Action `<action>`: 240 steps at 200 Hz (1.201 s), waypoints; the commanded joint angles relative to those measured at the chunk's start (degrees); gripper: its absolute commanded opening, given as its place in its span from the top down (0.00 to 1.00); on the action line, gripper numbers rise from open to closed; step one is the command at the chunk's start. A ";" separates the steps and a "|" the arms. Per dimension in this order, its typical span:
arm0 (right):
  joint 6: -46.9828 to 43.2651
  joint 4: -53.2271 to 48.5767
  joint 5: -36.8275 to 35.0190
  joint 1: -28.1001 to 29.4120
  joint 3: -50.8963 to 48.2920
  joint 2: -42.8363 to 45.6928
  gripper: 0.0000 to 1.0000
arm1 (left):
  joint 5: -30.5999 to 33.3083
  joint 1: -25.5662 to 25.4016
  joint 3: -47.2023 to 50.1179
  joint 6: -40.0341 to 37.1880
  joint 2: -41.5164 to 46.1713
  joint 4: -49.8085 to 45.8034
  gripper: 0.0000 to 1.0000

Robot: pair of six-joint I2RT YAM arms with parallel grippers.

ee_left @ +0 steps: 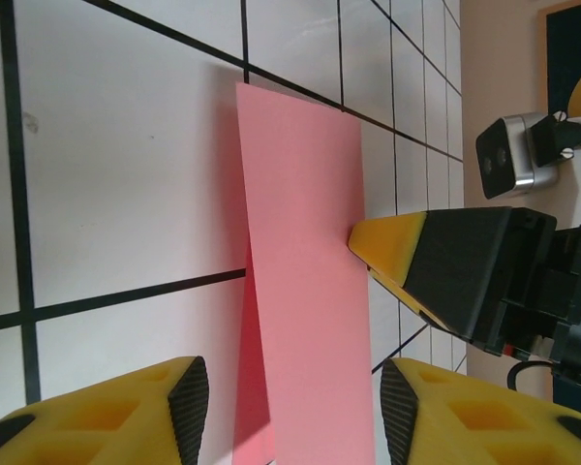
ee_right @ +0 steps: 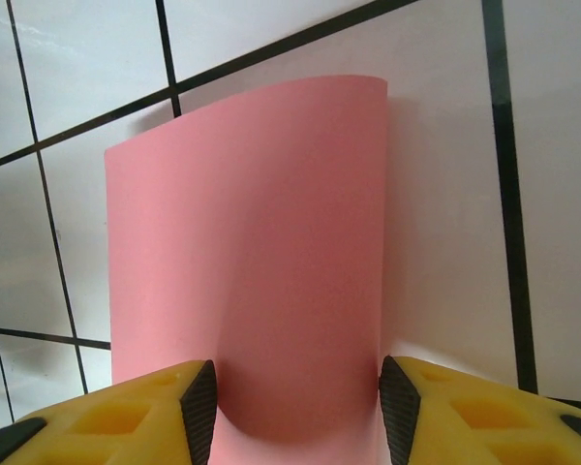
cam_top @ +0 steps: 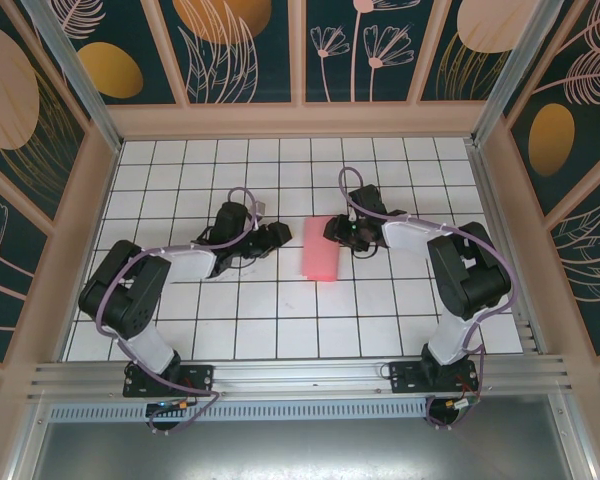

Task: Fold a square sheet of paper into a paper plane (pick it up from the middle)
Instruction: Fold the square sheet of paper in half at the center of the table, then hold the square sheet of paper at the center of the table.

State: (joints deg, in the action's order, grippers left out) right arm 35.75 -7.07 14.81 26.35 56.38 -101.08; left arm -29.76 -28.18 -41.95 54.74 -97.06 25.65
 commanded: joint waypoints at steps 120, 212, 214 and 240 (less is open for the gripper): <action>5.44 1.31 -0.85 -0.51 -4.29 4.07 0.50 | -7.18 -4.31 -6.88 2.65 -10.89 6.08 0.48; 9.09 4.54 1.85 -1.21 -5.77 4.95 0.49 | -7.98 -6.00 -8.16 5.25 -13.31 9.72 0.54; 9.15 4.59 1.81 -1.21 -5.80 4.93 0.49 | -8.02 -6.03 -8.19 5.32 -13.37 9.91 0.55; 9.60 4.92 2.55 -1.56 -6.13 5.18 0.49 | -7.87 -6.10 -8.63 5.81 -14.16 10.65 0.65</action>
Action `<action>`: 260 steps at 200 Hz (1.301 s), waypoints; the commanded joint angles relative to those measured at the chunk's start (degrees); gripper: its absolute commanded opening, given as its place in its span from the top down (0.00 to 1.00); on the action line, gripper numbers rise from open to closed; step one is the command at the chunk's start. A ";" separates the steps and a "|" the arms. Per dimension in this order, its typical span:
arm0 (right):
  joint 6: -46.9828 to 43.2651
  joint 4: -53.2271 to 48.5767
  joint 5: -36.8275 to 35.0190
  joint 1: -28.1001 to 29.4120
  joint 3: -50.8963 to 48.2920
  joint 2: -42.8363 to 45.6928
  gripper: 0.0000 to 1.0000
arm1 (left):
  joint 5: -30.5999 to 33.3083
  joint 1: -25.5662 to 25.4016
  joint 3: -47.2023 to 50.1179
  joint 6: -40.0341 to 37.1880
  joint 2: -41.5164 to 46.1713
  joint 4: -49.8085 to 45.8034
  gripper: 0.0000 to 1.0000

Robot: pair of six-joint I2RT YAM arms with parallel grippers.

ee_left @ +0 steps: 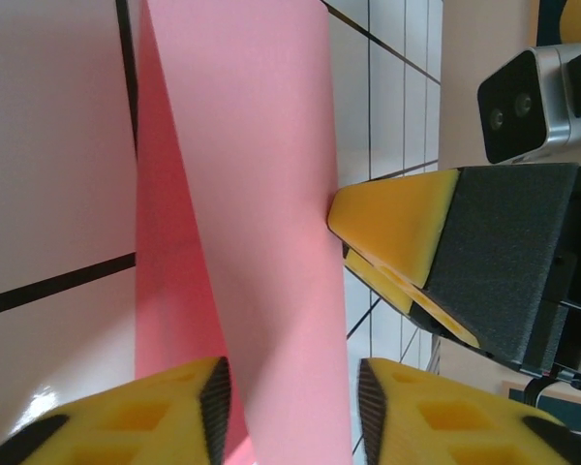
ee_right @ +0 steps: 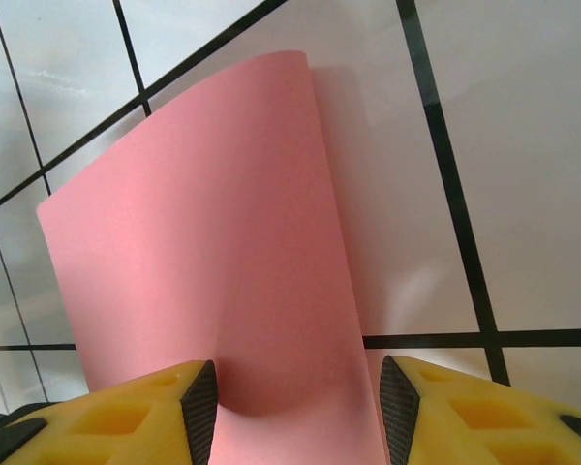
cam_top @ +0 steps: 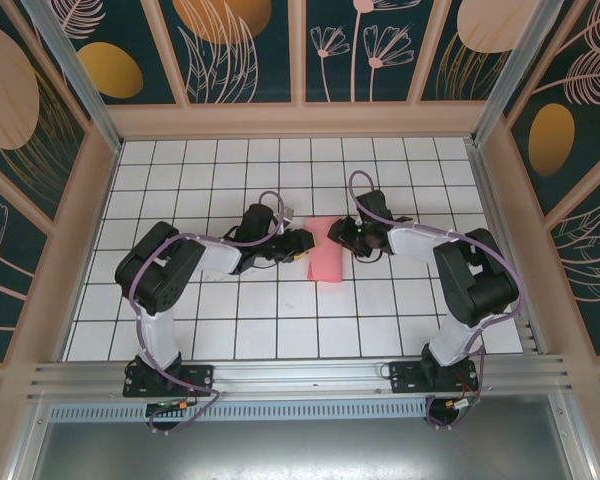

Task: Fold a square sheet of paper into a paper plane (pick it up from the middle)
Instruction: Hold the square sheet of paper at the center of the table.

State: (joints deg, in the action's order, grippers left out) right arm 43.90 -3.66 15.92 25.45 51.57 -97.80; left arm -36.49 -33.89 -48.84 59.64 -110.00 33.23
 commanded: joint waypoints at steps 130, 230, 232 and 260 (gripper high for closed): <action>-8.21 -2.34 8.51 -4.21 -3.80 8.03 0.40 | 3.31 -0.41 -9.41 -9.26 -5.27 -9.05 0.95; -11.49 -3.79 13.25 -3.94 -1.38 2.40 0.39 | 5.27 -0.45 -15.47 -16.38 -7.72 -18.33 0.96; -11.43 -3.74 13.30 -3.88 -1.32 2.30 0.39 | 5.28 -0.40 -15.56 -16.43 -7.83 -18.43 0.96; -10.87 -3.02 13.96 -3.43 -0.52 0.48 0.41 | 5.34 -0.42 -16.58 -16.84 -8.35 -19.55 0.96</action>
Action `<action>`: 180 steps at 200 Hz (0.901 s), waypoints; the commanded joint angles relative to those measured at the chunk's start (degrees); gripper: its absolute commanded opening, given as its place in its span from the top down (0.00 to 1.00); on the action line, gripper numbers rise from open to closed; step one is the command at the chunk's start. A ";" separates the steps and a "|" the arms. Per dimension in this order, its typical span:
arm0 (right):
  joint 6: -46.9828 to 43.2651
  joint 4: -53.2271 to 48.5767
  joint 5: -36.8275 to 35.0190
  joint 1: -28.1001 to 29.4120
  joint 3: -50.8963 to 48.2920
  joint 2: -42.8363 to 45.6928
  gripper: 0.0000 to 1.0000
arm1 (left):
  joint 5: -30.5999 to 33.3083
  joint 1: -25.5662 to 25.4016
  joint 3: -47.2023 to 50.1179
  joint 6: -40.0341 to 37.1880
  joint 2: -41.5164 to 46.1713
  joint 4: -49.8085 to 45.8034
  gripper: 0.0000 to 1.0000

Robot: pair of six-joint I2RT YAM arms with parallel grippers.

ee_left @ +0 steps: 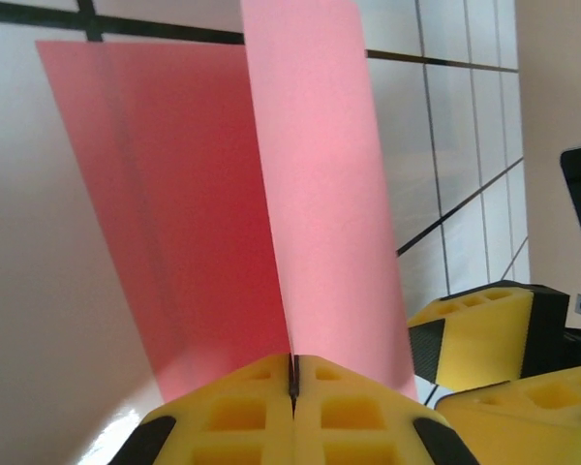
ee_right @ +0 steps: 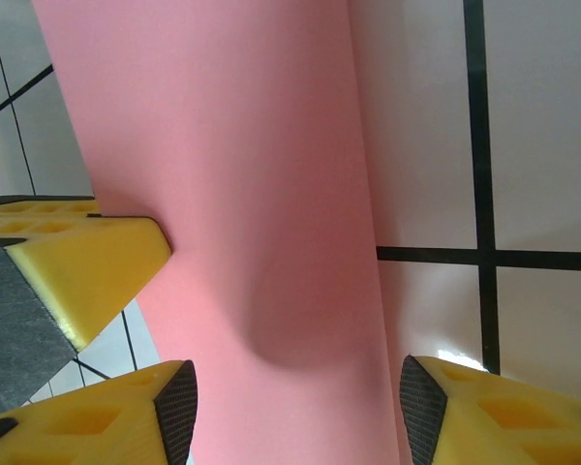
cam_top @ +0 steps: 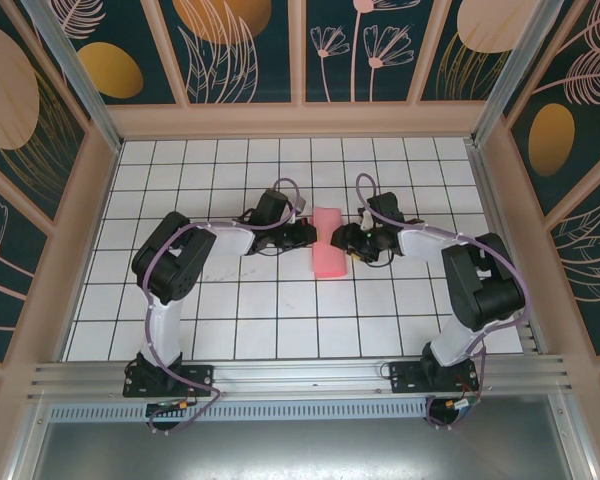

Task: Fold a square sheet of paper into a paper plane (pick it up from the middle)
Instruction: Hold the square sheet of paper at the center of the table.

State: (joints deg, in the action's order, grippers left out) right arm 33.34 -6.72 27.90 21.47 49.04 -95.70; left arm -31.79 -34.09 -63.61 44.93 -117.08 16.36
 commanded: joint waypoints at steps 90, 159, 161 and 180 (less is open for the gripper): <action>-0.64 -1.84 -1.65 0.79 3.16 -3.60 0.47 | 0.83 -0.26 -3.62 -2.96 -2.45 -4.99 0.98; -3.06 -4.25 -4.16 0.76 8.22 -6.92 0.49 | 1.69 -0.20 -3.88 -2.82 -2.65 -5.54 0.98; -3.10 -4.26 -4.17 0.76 8.30 -7.12 0.49 | 1.70 -0.26 -3.93 -2.76 -2.70 -5.59 0.98; -3.28 -4.45 -4.82 0.77 8.81 -8.37 0.52 | 1.99 -0.25 -4.28 -2.86 -2.89 -6.11 0.98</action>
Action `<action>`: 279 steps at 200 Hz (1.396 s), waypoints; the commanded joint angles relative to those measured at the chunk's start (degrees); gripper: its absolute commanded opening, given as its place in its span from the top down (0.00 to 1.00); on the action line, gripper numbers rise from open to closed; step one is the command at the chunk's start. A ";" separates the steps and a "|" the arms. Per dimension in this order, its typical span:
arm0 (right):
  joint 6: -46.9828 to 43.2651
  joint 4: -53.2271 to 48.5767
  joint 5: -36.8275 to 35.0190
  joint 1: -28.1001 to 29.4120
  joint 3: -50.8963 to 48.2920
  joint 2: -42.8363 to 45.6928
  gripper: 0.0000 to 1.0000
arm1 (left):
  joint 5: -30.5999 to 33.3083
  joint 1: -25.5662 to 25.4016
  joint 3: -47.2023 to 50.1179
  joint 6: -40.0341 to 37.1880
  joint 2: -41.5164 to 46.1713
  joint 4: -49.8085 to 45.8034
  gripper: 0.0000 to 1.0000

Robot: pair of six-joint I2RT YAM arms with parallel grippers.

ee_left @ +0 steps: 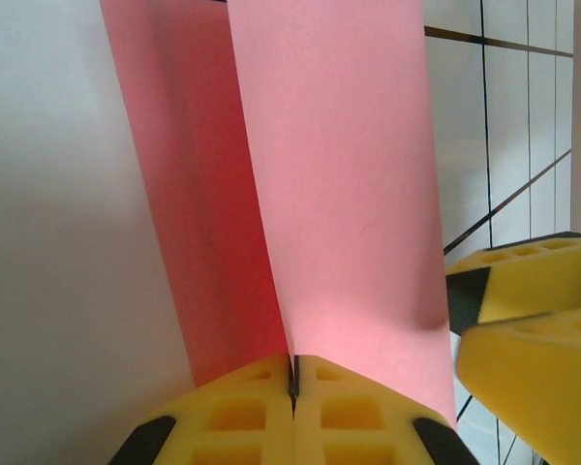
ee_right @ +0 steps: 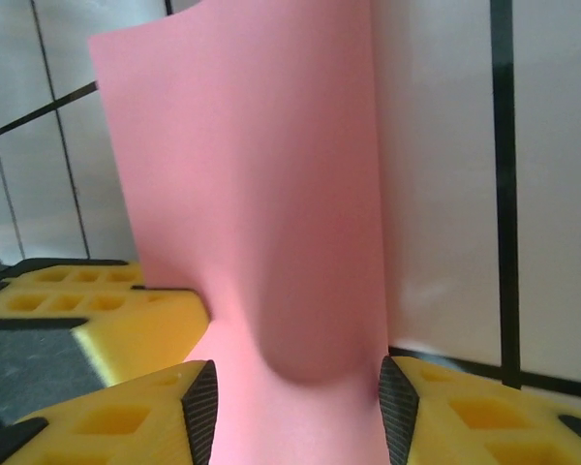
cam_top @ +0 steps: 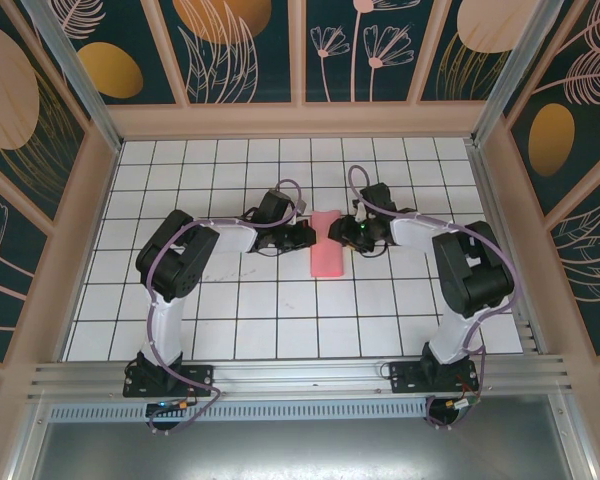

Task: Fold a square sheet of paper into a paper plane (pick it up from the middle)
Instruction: Hold the square sheet of paper at the center of the table.

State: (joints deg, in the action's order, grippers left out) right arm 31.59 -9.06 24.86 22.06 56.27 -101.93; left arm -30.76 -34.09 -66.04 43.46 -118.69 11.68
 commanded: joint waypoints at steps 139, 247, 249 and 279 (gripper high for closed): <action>-2.60 -6.08 -11.84 1.92 1.61 -9.56 0.62 | 12.61 -0.10 1.33 1.73 10.11 -4.52 0.62; -8.73 -9.57 -12.98 2.98 4.60 -13.96 0.61 | 23.62 3.15 9.63 4.99 19.31 -5.10 0.59; -8.74 -9.62 -12.99 2.98 4.67 -14.10 0.61 | 23.53 3.15 9.57 4.93 19.30 -5.12 0.59; -9.26 -10.35 -13.48 3.25 5.99 -15.36 0.61 | 20.00 3.17 9.19 4.10 18.02 -4.17 0.59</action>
State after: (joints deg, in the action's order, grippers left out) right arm 24.93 -19.94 17.98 24.05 64.05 -108.81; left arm -8.56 -30.94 -57.14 47.66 -101.10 7.03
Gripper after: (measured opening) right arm 0.390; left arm 0.411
